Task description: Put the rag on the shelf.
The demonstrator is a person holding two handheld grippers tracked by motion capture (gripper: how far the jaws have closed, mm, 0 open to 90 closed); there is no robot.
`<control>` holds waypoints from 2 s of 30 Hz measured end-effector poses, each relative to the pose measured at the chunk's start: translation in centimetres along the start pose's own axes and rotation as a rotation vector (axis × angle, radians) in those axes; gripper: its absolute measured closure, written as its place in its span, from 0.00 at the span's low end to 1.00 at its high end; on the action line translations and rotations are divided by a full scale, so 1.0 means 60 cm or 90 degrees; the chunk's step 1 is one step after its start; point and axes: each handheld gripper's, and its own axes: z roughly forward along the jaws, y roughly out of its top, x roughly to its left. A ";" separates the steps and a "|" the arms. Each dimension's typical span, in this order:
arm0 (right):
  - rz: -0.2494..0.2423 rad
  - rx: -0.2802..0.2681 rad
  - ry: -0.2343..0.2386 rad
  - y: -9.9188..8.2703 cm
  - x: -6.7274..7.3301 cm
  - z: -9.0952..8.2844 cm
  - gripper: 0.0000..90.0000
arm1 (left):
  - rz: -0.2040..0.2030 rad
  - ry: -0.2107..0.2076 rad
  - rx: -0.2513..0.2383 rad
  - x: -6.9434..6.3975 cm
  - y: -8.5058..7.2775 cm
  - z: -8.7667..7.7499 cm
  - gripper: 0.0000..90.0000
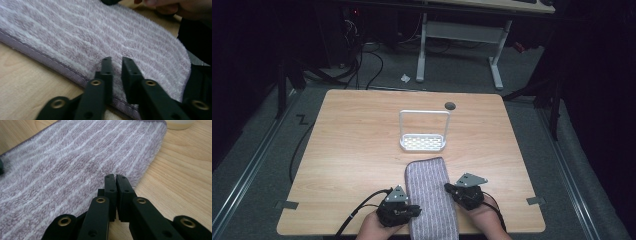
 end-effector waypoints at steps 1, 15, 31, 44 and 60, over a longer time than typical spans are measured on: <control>0.000 0.003 -0.002 0.000 0.001 0.000 0.97 | 0.001 0.013 -0.012 0.005 0.001 -0.005 0.81; 0.048 -0.101 -0.012 -0.002 -0.023 -0.058 0.72 | -0.090 0.222 -0.094 0.111 0.072 0.022 0.46; 0.066 -0.085 -0.009 -0.007 -0.039 -0.044 0.59 | -0.086 0.274 -0.059 0.115 0.084 0.061 0.60; 0.107 -0.044 -0.033 0.039 -0.036 0.007 0.52 | -0.107 0.257 -0.064 0.122 0.085 0.060 0.87; 0.144 0.000 -0.102 0.084 -0.055 0.097 0.73 | -0.117 0.250 -0.066 0.124 0.084 0.059 0.87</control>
